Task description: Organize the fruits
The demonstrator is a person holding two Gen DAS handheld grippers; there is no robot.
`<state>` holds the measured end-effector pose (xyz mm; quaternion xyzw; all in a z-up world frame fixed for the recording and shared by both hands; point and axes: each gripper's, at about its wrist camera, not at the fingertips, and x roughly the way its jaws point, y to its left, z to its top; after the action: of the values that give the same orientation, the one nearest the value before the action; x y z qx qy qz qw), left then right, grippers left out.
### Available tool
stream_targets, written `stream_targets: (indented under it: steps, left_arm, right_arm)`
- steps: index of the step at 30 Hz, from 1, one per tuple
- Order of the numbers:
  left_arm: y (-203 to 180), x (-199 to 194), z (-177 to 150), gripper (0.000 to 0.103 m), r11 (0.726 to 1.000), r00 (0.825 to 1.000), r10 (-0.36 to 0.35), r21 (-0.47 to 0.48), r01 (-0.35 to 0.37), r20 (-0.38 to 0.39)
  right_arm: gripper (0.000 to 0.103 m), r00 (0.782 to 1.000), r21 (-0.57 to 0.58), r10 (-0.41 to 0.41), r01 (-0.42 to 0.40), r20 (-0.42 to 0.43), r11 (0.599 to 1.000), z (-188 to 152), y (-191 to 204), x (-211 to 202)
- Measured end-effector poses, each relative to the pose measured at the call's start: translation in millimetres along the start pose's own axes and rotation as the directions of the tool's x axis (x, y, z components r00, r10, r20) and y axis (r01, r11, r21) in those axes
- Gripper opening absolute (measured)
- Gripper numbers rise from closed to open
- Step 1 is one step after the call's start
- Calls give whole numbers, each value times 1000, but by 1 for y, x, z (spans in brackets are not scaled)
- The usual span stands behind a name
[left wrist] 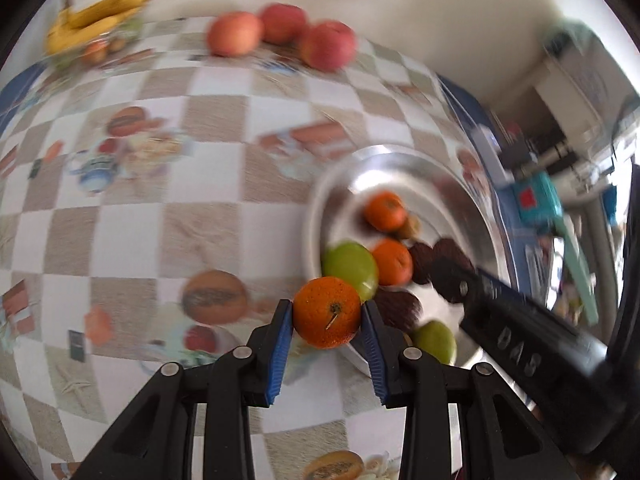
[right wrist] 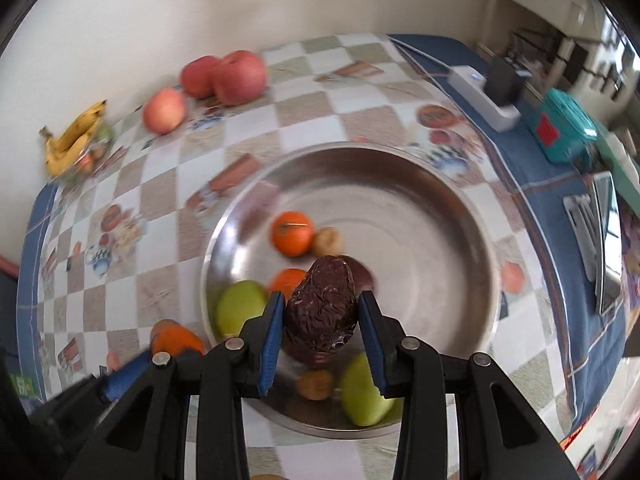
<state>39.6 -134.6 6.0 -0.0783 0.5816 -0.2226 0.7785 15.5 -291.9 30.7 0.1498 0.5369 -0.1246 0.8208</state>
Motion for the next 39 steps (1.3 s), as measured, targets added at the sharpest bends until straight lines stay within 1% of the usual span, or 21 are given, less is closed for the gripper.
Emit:
stream_targets:
  steps: [4,5,7,9,11,12,13,14,15,16,17,19,21,22,23,25,30,31,33,36,39]
  left_arm:
    - [-11,5,-3,40,998,998,-49,27,50,-30]
    - [-12,6,-3,42,998,999,-46,30,46,-28]
    - [-10,5,-3,53,999,999,-32,22,32,-22]
    - [-4,4,-3,53,1000,999,-29,2,29,-21]
    - [5,1,-6,53,1000,1000,-5,-20,4,-21]
    - [10,0,-6,57,999,1000,21,-31,-21,-22]
    - [18,-1,-8,67,996,997,74,-49,-75,-24]
    - [25,-2,-9,72,991,993,114,-63,-115,-25]
    - [33,-3,-11,78,982,985,167,-82,-169,-29]
    - [42,-5,-13,81,971,976,215,-99,-218,-37]
    - [48,-5,-15,83,963,969,245,-109,-248,-42]
    - [62,-8,-20,95,944,952,302,-128,-305,-45]
    - [72,-15,-27,103,927,937,348,-136,-350,-41]
    - [75,-19,-30,103,922,931,362,-134,-363,-35]
    - [76,-22,-33,103,919,928,370,-131,-371,-31]
    - [81,-29,-41,103,919,927,374,-123,-374,-23]
    - [92,-44,-58,103,927,936,352,-136,-350,-13]
    - [91,-45,-58,103,925,933,359,-134,-357,-8]
    - [89,-50,-59,103,911,919,395,-126,-391,3]
    - [91,-50,-58,103,894,900,437,-111,-435,-10]
    - [98,-51,-57,103,886,895,446,-128,-445,-23]
  right_arm:
    - [40,1000,23,-3,3,-4,1000,1,-8,0]
    - [40,1000,24,-4,4,-7,1000,1,-9,1]
    - [41,1000,25,1,-1,-12,1000,0,-9,1]
    - [42,1000,23,3,-3,-18,1000,-1,-8,2]
    - [43,1000,20,3,-2,-26,1000,-4,-7,3]
    - [45,1000,17,2,-1,-30,1000,-6,-6,3]
    - [52,999,12,-1,1,-36,1000,-8,-5,4]
    - [56,999,6,-6,7,-42,1000,-10,-3,5]
    - [64,999,-2,-13,13,-48,1000,-13,-1,5]
    - [69,999,-10,-17,17,-52,1000,-15,1,6]
    - [71,998,-24,-24,23,-56,999,-19,4,6]
    - [81,998,-58,-35,32,-55,998,-26,12,5]
    - [86,998,-89,-39,35,-45,995,-33,20,2]
    - [92,998,-98,-36,32,-42,995,-35,22,1]
    - [94,999,-106,-29,25,-37,994,-39,25,-1]
    - [95,999,-113,-21,17,-33,993,-45,30,-4]
    - [95,999,-109,-31,29,-20,994,-55,34,-12]
    - [95,999,-108,-33,31,-15,994,-56,34,-14]
    - [95,999,-107,-32,32,-7,994,-59,33,-17]
    - [95,1000,-100,-28,27,-4,995,-61,32,-19]
    - [95,1000,-89,-31,31,5,996,-60,30,-21]
